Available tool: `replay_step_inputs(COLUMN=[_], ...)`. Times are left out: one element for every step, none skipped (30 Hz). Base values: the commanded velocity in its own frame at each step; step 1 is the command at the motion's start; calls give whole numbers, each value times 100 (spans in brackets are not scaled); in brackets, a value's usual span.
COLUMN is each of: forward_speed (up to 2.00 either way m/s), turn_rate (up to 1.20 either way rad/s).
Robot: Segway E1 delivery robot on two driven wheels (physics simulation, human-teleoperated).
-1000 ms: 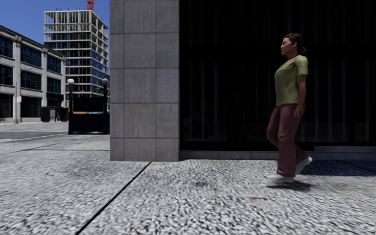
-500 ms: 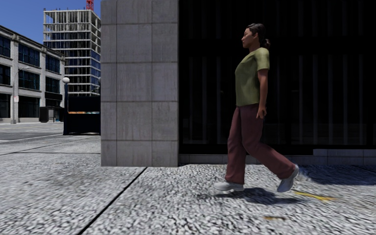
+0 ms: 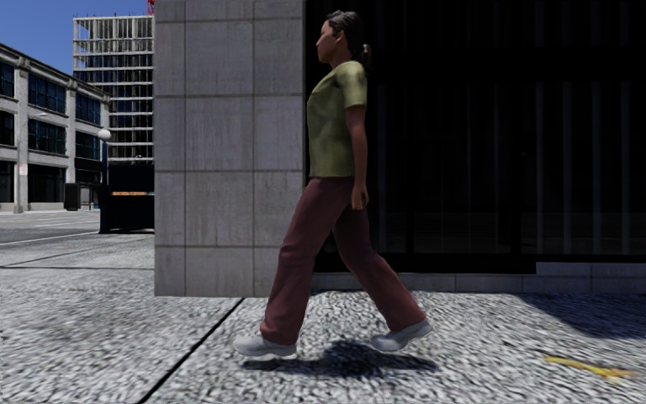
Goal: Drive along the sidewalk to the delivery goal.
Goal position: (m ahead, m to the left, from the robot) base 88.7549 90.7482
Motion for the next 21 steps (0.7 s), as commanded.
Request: replay_step_inputs(forward_speed=[62, 62, 62, 61, 61, 61, 61, 61, 60, 60, 57, 53, 50, 47, 45, 44, 44, 44, 44, 44, 44], turn_rate=[0, 0, 0, 0, 0, 0, 0, 0, 0, 0, 0, 0, 0, 0, 0, 0, 0, 0, 0, 0, 0])
